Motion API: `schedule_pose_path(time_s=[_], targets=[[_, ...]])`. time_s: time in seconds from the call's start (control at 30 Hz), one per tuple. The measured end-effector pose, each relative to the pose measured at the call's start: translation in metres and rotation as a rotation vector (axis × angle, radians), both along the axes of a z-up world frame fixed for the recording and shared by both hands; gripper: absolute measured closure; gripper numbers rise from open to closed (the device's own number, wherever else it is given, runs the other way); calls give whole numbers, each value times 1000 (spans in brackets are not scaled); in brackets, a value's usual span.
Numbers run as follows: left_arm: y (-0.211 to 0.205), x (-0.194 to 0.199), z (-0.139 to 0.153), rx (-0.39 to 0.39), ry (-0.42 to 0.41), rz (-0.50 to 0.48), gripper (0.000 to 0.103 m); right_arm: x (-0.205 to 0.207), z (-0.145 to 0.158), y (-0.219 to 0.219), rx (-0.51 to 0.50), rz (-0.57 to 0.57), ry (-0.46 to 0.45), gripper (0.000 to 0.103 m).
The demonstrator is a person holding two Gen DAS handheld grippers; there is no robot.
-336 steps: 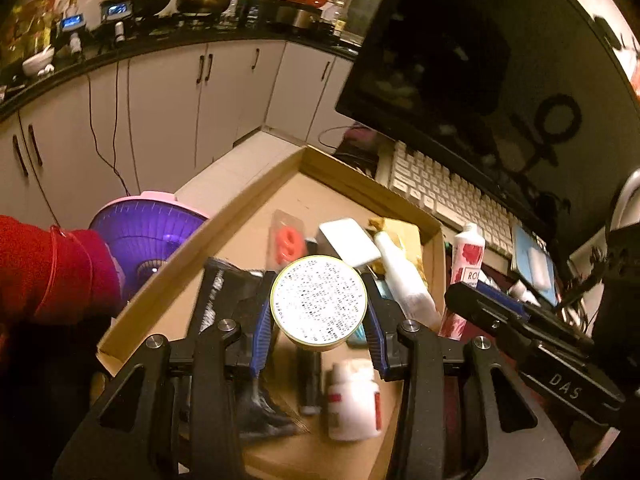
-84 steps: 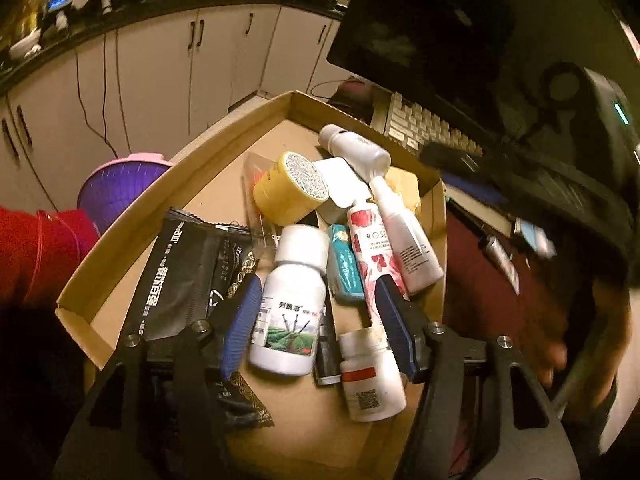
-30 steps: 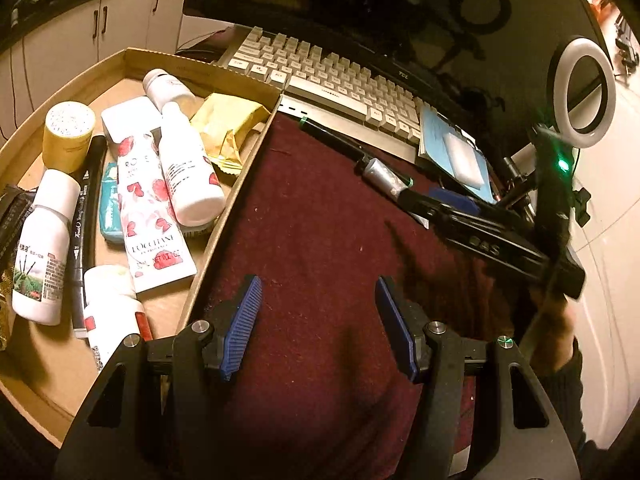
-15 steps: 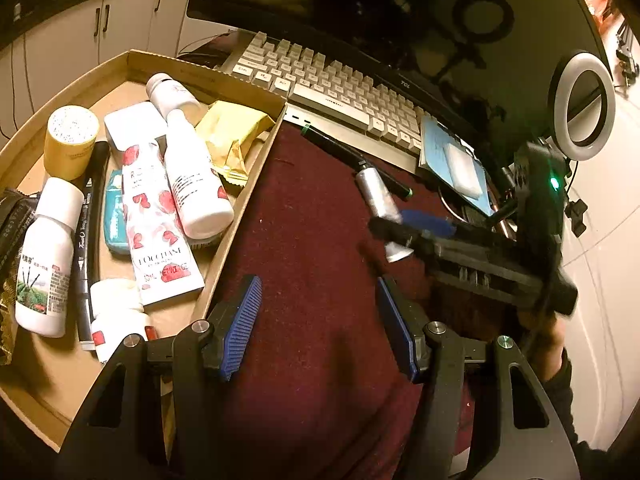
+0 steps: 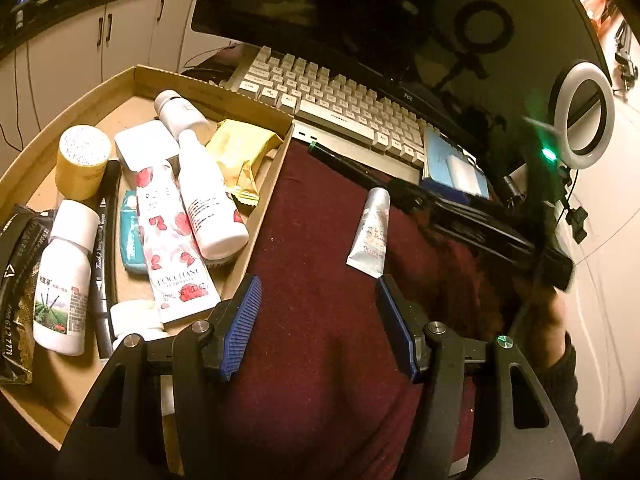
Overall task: Organize objects
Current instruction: 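Grasp the silver hand cream tube with the left gripper while the right grasps the black marker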
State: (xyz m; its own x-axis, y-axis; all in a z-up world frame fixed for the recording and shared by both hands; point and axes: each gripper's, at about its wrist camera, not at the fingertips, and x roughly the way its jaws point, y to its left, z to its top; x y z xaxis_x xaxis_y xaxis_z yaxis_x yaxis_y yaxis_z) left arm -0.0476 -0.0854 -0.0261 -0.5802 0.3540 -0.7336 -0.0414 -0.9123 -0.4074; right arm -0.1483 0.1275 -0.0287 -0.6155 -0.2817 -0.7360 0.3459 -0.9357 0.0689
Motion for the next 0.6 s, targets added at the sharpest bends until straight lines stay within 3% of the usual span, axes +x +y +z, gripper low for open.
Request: schedule_pose_path(time_s=[0.1, 0.33, 0.37, 0.6], targets=[[2, -1, -1, -6, -3, -8, 43, -18, -10, -7, 120, -39, -6, 44], [2, 1, -2, -8, -3, -10, 43, -32, -11, 4, 70, -38, -57, 56], [2, 1, -2, -6, -2, -11, 43, -34, -13, 5, 52, -33, -77, 62], [5, 5, 0, -19, 8, -19, 43, -29, -15, -1, 153, 38, -96, 63]])
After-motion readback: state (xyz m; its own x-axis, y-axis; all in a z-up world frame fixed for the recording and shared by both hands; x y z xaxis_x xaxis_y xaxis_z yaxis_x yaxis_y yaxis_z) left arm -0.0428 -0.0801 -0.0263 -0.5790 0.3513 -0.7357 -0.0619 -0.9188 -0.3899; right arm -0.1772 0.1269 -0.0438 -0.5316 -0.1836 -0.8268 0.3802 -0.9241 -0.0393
